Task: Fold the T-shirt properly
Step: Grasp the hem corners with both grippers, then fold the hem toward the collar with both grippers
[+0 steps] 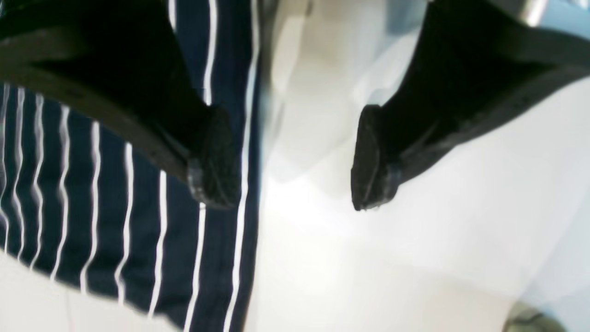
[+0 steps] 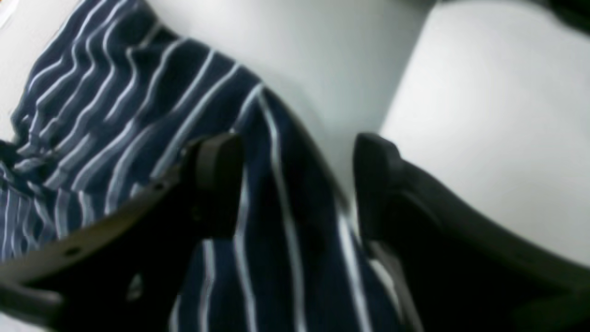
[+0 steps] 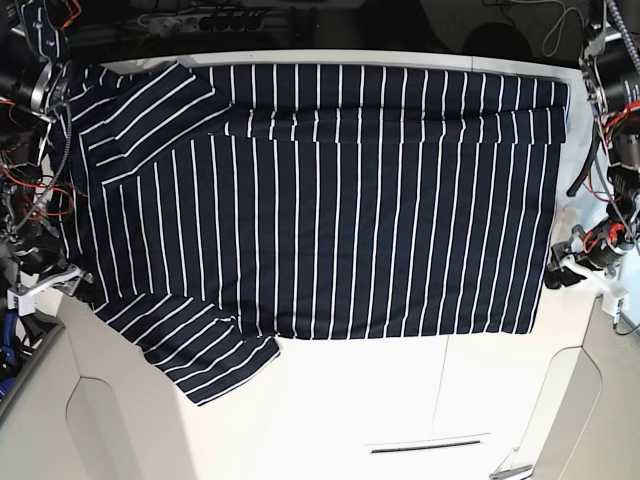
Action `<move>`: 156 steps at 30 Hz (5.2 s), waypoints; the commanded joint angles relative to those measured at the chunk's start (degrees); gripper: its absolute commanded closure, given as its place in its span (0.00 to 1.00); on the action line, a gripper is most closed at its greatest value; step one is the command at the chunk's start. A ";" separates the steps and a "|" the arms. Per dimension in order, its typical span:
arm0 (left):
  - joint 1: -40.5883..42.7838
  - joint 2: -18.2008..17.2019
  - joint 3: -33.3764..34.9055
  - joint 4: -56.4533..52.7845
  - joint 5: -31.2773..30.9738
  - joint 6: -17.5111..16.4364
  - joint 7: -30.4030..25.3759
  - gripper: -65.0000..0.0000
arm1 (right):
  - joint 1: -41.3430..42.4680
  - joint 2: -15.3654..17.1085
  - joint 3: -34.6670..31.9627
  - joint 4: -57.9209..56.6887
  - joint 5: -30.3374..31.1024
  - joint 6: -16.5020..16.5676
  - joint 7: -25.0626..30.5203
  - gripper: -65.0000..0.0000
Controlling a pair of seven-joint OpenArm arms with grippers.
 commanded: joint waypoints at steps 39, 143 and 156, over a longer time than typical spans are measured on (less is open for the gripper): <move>-7.21 6.43 0.04 -1.51 3.63 2.78 3.61 1.00 | 2.19 -6.16 0.07 -1.84 -2.14 1.92 1.46 1.00; 13.31 -10.71 0.04 20.04 -50.62 -5.41 44.06 1.00 | -9.88 -2.45 -10.69 31.85 7.78 0.61 -18.53 1.00; 23.87 -13.90 -0.33 39.85 -46.53 -5.41 45.09 1.00 | -20.81 -1.11 -4.44 56.57 19.37 0.61 -35.71 1.00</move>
